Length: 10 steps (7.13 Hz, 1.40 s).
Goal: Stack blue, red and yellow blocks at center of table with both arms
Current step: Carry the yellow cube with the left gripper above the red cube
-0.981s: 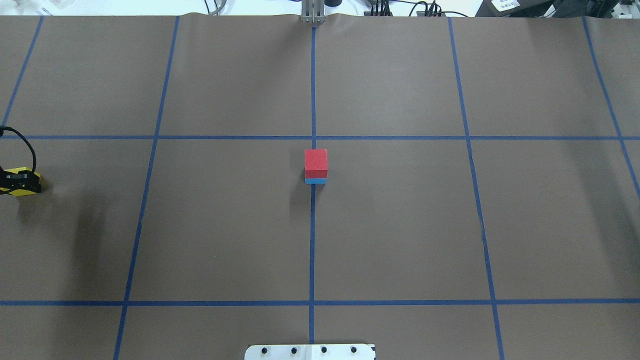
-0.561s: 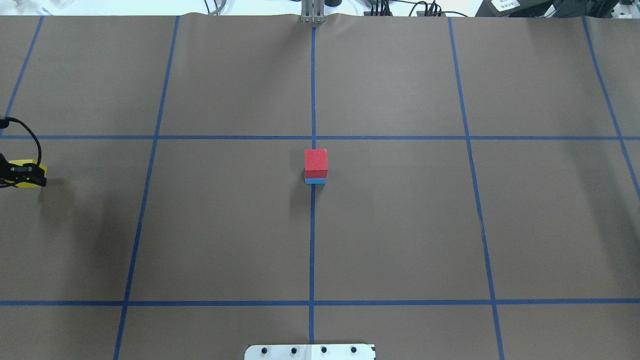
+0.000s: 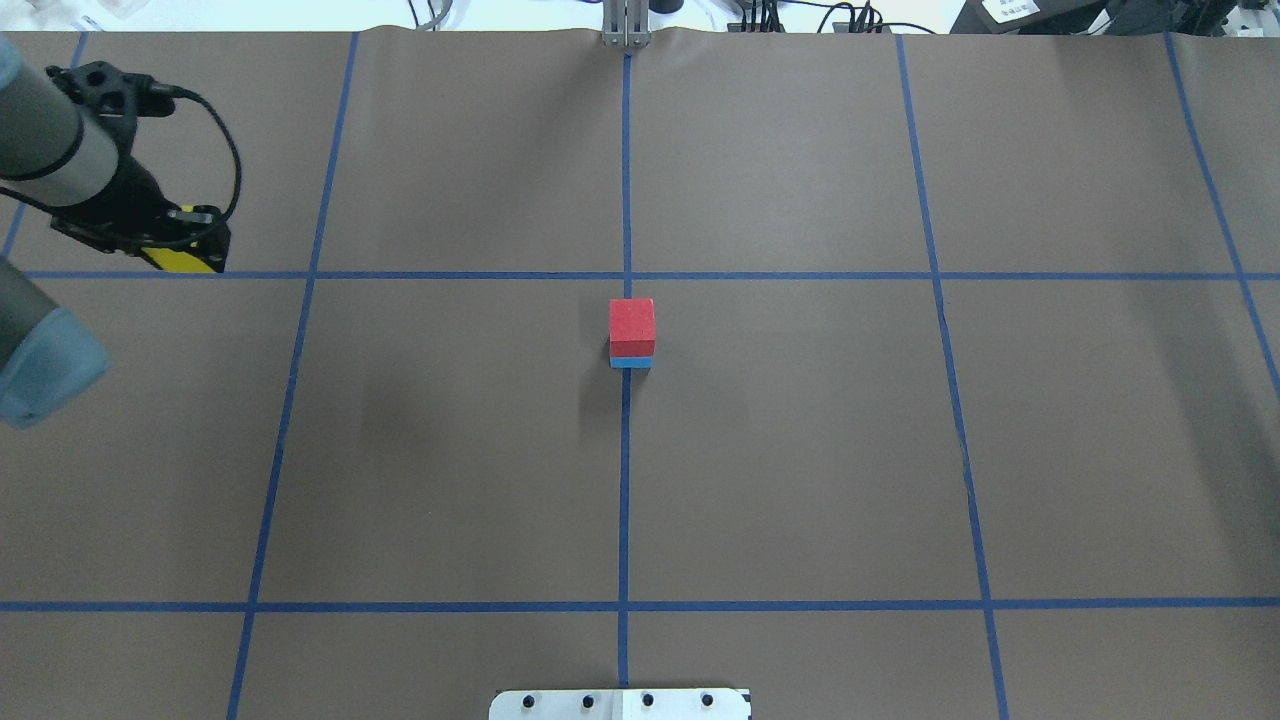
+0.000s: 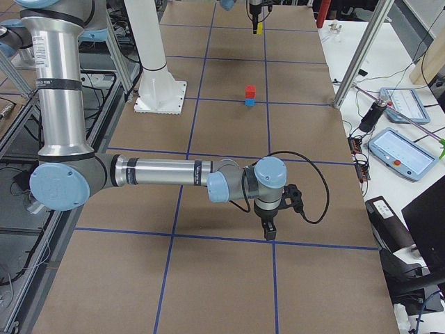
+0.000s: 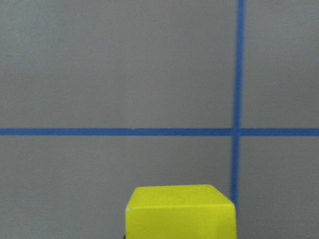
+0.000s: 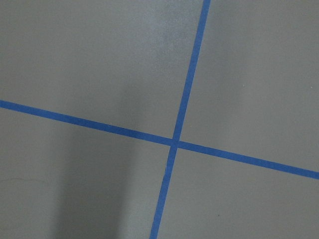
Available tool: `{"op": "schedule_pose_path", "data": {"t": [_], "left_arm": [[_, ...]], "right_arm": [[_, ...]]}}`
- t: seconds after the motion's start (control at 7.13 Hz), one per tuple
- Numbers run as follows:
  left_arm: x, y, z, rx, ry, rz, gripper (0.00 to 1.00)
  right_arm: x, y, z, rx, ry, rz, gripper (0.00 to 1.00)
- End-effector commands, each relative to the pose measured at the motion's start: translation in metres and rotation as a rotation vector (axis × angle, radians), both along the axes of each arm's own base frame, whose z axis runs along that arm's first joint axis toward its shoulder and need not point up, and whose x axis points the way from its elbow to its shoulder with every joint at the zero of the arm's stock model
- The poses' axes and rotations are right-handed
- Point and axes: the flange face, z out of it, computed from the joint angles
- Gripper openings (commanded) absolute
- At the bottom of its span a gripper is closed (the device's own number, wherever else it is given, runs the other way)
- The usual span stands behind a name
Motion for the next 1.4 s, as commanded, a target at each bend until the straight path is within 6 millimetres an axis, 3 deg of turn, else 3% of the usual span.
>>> {"op": "schedule_pose_path", "data": {"t": [0.0,0.14,0.28,0.42,0.56,0.84,1.26], "left_arm": [[0.099,0.026,-0.122,-0.013,0.080,0.022,0.00],[0.149,0.036,-0.175,0.008,0.096,-0.005,0.00],[0.202,0.033,-0.219,-0.029,0.103,-0.018,0.00],[0.228,0.024,-0.247,-0.019,0.094,-0.019,0.00],[0.258,0.044,-0.254,-0.002,0.083,0.012,0.00],[0.274,0.034,-0.263,-0.006,0.066,0.009,0.00],[0.304,0.018,-0.239,-0.008,0.063,0.012,0.00]], "right_arm": [[0.001,0.011,0.011,-0.022,0.004,0.001,1.00],[0.001,0.014,0.013,-0.025,0.004,0.001,1.00],[0.001,0.014,0.014,-0.027,0.003,0.000,1.00],[0.001,0.014,0.015,-0.030,0.003,0.000,1.00],[0.001,0.014,0.016,-0.032,0.003,0.001,1.00],[0.001,0.013,0.014,-0.032,0.002,0.006,1.00],[0.001,0.013,0.012,-0.031,0.002,0.008,1.00]]}}
